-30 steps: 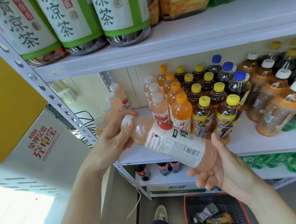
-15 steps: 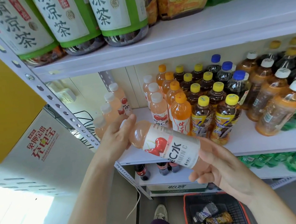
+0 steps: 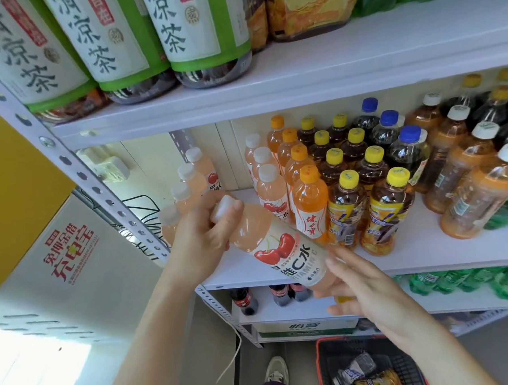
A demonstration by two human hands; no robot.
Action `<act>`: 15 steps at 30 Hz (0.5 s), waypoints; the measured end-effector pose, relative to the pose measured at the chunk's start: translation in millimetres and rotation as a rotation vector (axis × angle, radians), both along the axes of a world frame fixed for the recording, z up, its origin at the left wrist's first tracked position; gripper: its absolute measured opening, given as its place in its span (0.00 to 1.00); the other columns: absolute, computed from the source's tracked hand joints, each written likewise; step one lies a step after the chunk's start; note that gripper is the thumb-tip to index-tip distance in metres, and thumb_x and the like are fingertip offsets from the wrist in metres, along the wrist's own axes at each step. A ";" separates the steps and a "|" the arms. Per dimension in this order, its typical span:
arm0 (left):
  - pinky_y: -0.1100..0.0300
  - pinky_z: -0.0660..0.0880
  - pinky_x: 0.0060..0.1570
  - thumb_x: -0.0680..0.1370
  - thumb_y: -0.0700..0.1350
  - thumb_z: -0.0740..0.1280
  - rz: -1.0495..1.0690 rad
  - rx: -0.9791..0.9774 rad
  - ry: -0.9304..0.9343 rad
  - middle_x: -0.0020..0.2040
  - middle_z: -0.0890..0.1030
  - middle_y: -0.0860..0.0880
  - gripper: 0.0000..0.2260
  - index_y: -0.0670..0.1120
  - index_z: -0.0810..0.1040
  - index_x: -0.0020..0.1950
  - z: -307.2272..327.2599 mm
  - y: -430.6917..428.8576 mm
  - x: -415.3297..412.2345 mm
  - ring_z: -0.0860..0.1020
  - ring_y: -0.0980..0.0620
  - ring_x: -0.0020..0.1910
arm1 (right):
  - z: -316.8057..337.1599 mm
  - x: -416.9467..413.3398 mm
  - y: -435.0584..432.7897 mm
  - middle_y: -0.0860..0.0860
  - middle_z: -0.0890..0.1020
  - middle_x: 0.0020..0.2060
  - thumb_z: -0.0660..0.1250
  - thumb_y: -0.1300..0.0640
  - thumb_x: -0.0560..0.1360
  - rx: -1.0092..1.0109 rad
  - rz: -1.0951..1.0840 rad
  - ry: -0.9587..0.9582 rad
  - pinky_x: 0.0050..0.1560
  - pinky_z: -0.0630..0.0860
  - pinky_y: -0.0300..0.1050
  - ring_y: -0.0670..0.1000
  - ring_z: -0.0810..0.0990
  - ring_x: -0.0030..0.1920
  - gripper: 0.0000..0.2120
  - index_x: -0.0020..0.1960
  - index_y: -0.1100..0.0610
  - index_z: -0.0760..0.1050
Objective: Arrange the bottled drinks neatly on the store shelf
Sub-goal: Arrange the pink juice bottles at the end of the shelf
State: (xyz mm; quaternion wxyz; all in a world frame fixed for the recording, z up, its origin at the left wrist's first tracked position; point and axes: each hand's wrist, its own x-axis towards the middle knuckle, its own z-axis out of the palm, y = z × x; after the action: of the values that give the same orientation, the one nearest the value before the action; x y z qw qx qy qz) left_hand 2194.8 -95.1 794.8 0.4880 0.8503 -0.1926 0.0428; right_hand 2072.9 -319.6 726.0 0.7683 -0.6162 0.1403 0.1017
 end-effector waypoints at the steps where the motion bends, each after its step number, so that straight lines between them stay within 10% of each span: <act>1: 0.61 0.70 0.26 0.76 0.64 0.63 0.004 0.076 -0.056 0.29 0.76 0.57 0.19 0.49 0.76 0.50 1.0 -4.1 1.4 0.74 0.56 0.25 | -1.6 1.9 -0.7 0.43 0.86 0.49 0.65 0.47 0.77 -0.076 -0.013 -0.003 0.41 0.82 0.44 0.48 0.85 0.49 0.13 0.61 0.38 0.73; 7: 0.60 0.67 0.35 0.76 0.59 0.67 -0.029 0.447 -0.297 0.41 0.78 0.52 0.21 0.46 0.75 0.60 -14.9 -40.9 24.0 0.76 0.49 0.40 | -10.8 6.9 -6.0 0.48 0.84 0.50 0.65 0.58 0.80 -0.275 -0.083 -0.021 0.44 0.82 0.42 0.42 0.83 0.45 0.11 0.60 0.46 0.76; 15: 0.60 0.67 0.44 0.78 0.55 0.67 -0.061 0.469 -0.082 0.55 0.78 0.43 0.22 0.46 0.70 0.68 -55.1 -71.9 64.6 0.77 0.44 0.50 | -27.5 11.6 -1.8 0.46 0.85 0.42 0.67 0.59 0.78 -0.365 -0.106 -0.030 0.47 0.82 0.47 0.44 0.82 0.43 0.09 0.54 0.46 0.78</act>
State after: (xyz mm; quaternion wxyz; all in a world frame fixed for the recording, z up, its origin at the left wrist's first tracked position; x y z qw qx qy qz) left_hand 2259.4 -167.0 739.7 0.2702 0.9316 -0.2426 0.0165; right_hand 2084.5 -321.4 698.6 0.6501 -0.7385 0.1772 0.0248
